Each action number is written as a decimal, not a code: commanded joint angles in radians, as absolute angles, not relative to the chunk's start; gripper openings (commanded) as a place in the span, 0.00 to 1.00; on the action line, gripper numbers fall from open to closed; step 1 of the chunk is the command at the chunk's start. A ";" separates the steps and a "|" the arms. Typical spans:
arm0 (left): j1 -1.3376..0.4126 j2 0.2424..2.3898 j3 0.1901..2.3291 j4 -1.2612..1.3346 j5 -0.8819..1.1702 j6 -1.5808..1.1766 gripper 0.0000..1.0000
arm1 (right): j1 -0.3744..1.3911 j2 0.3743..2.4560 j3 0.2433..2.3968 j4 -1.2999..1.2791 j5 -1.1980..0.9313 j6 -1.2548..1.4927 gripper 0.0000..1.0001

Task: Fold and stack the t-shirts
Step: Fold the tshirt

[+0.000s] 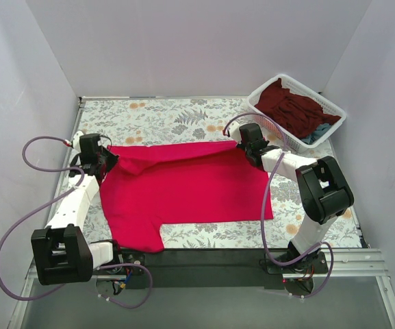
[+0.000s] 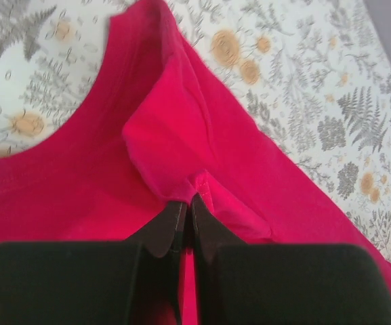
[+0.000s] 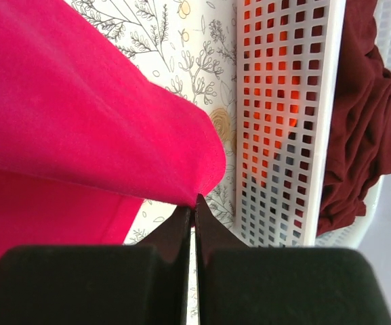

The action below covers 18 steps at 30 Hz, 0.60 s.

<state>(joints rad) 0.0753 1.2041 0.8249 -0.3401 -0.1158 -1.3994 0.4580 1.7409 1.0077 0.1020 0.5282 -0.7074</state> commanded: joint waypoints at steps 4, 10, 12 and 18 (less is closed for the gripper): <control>0.080 1.141 0.724 -0.325 -0.127 -1.551 0.00 | 0.457 1.736 0.999 0.103 0.551 -0.643 0.01; 0.080 1.082 0.660 -0.331 -0.132 -1.614 0.00 | 0.456 1.756 1.012 0.087 0.529 -0.614 0.01; 0.080 1.074 0.638 -0.336 -0.129 -1.623 0.00 | 0.457 1.767 1.017 0.081 0.528 -0.607 0.01; 0.080 1.045 0.604 -0.342 -0.166 -1.608 0.02 | 0.462 1.750 1.019 0.028 0.506 -0.569 0.09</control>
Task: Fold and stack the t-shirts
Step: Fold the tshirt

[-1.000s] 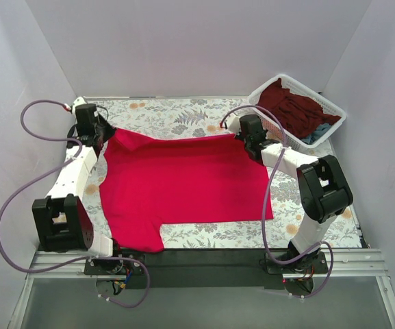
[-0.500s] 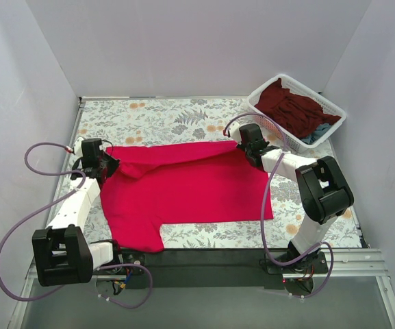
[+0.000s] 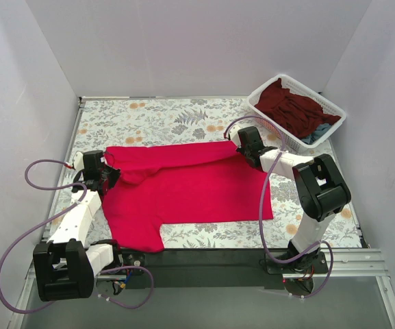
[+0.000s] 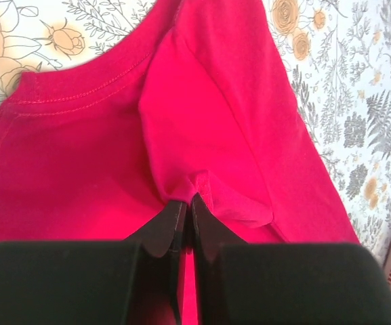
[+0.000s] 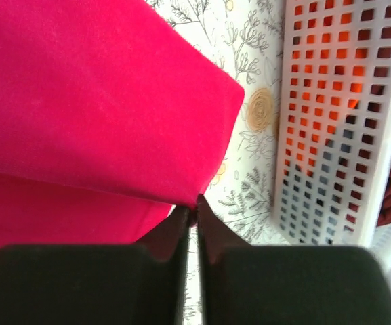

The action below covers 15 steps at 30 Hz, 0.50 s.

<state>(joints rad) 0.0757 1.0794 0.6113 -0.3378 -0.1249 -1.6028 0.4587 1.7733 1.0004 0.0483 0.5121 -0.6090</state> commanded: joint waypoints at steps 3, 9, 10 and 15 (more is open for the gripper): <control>0.080 1.022 0.643 -0.371 -0.158 -1.566 0.14 | 0.468 1.689 1.023 -0.027 0.497 -0.534 0.27; 0.080 0.977 0.755 -0.426 -0.228 -1.422 0.71 | 0.474 1.527 1.025 -0.127 0.371 -0.401 0.66; 0.080 0.979 0.770 -0.422 -0.233 -1.399 0.72 | 0.474 1.513 1.032 -0.132 0.362 -0.372 0.68; 0.081 1.049 0.842 -0.362 -0.151 -1.292 0.72 | 0.439 1.479 1.068 -0.175 0.293 -0.243 0.67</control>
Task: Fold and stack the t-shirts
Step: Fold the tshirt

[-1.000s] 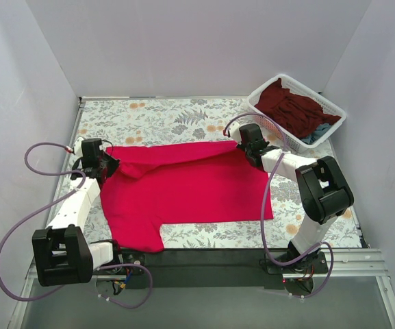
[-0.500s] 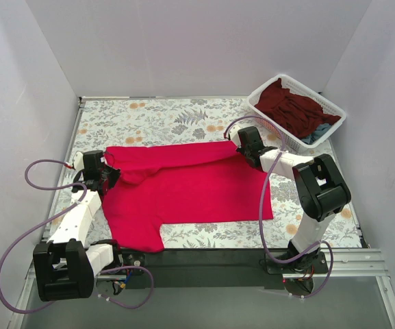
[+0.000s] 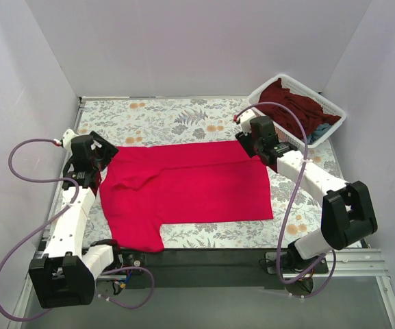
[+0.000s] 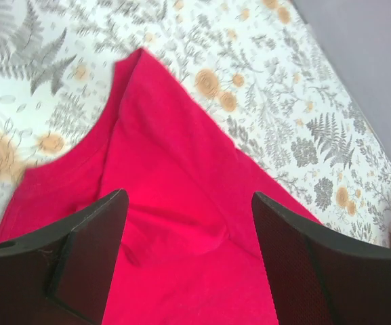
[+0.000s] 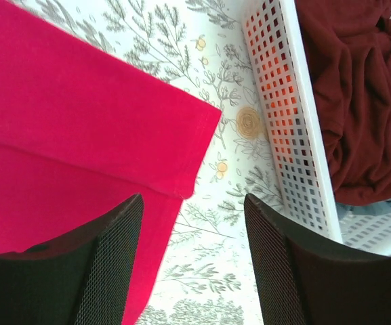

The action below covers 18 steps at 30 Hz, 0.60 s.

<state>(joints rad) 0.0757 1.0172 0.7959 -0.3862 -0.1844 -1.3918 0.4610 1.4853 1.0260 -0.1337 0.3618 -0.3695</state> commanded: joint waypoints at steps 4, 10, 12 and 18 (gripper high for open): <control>0.080 1.184 0.868 -0.328 -0.046 -1.256 0.66 | 0.390 1.522 1.089 -0.181 0.186 -0.114 0.56; 0.078 1.420 0.952 -0.236 -0.037 -1.235 0.53 | 0.287 1.687 1.164 -0.163 0.059 0.057 0.38; 0.077 1.521 0.992 -0.218 -0.064 -1.220 0.50 | 0.255 1.752 1.215 -0.156 0.016 0.121 0.33; 0.080 1.757 1.118 -0.183 -0.176 -1.201 0.41 | 0.244 1.905 1.337 -0.123 0.021 0.189 0.33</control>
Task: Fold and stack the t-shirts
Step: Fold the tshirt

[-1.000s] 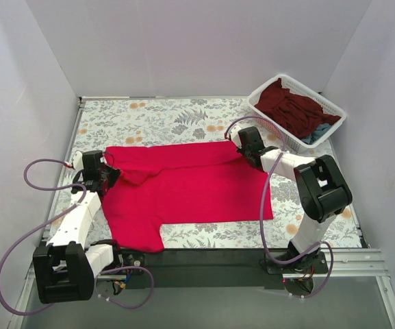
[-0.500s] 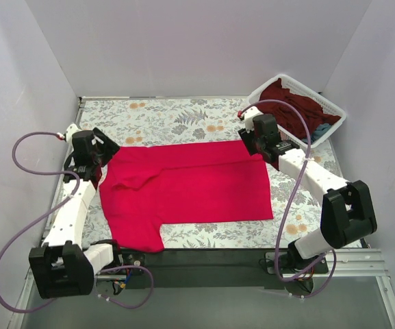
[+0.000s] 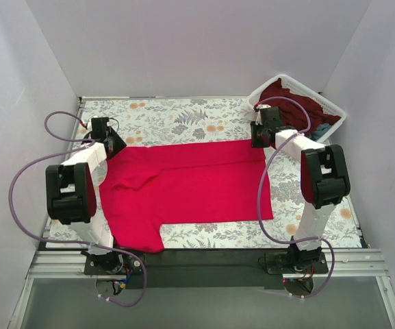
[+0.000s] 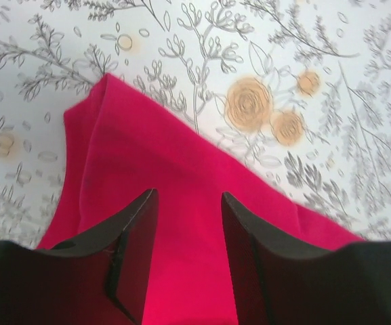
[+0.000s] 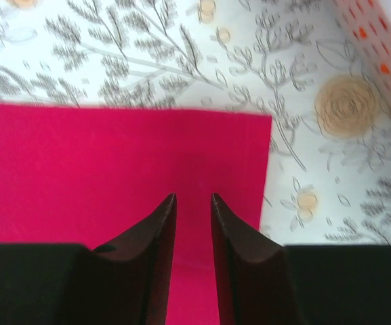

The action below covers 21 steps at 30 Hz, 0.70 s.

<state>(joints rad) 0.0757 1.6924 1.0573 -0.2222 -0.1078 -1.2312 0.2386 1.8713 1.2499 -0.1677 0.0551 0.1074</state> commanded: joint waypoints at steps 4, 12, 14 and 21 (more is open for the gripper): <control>0.083 1.864 1.189 -0.206 -0.201 -1.209 0.38 | 0.241 1.989 1.426 -0.121 0.029 0.201 0.33; 0.107 2.032 1.287 -0.239 -0.252 -1.215 0.35 | 0.195 2.105 1.440 -0.097 0.017 0.193 0.33; 0.113 2.060 1.318 -0.255 -0.256 -1.206 0.35 | 0.184 2.134 1.451 -0.087 0.008 0.195 0.33; 0.132 2.160 1.448 -0.278 -0.233 -1.171 0.40 | 0.170 2.220 1.561 -0.078 -0.027 0.196 0.34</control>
<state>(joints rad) 0.1097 2.0949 1.4193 -0.2104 -0.2127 -1.2121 0.1936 2.1582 1.5101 -0.0799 -0.0166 0.1841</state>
